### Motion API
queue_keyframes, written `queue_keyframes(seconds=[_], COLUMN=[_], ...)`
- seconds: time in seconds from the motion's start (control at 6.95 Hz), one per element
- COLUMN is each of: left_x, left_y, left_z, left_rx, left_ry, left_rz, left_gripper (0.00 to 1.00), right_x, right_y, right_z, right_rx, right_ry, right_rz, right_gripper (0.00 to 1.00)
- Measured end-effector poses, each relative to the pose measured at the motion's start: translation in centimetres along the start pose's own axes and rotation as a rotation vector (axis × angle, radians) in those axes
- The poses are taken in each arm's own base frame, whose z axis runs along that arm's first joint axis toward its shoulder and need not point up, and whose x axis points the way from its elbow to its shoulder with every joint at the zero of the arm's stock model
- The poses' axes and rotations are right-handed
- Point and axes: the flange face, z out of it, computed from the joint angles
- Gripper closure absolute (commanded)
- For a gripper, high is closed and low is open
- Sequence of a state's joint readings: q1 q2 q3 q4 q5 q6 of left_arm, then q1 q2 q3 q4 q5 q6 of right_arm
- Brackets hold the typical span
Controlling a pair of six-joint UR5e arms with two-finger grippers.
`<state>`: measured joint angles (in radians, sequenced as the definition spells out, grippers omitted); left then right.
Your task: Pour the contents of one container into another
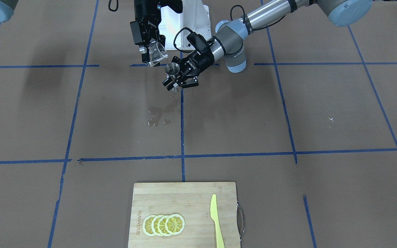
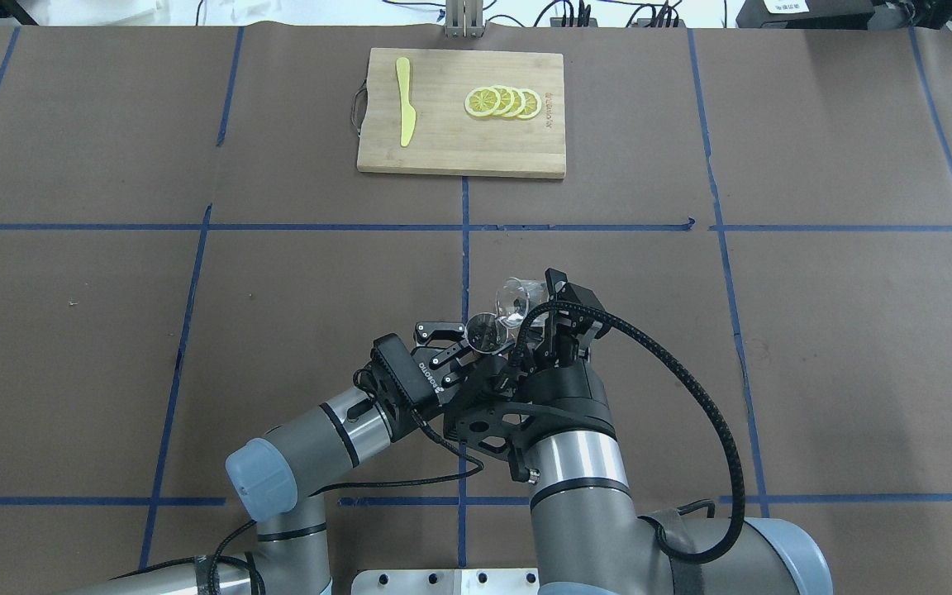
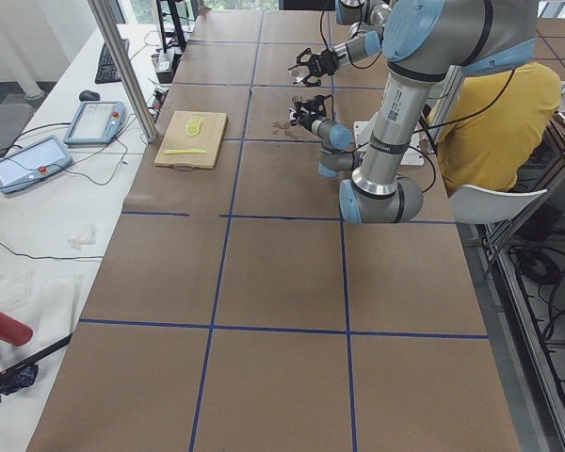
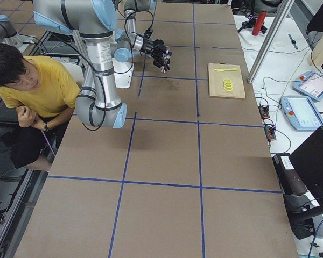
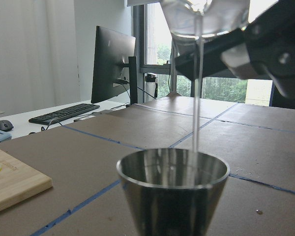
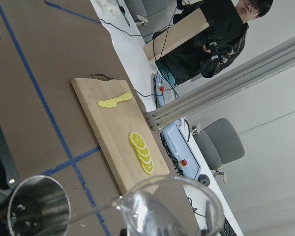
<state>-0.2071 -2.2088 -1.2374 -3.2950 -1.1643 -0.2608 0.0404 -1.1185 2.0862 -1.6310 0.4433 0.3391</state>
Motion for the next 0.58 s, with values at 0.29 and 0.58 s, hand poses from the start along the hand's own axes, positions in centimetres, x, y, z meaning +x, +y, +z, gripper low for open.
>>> queue_keyframes(seconds=[0.29,0.58], left_x=[0.02,0.02], left_y=[-0.07,-0.1], left_z=[0.0,0.0], left_rx=[0.001,0.002], left_ry=[0.0,0.0], left_rz=[-0.001,-0.001], left_gripper=[1.0,1.0], right_x=[-0.06,-0.16], right_y=[-0.12,-0.32], right_z=[-0.31,-0.71], right_rx=[0.007,0.023], right_ry=[-0.007,-0.023], right_rz=[0.08,0.197], right_gripper=[1.0,1.0])
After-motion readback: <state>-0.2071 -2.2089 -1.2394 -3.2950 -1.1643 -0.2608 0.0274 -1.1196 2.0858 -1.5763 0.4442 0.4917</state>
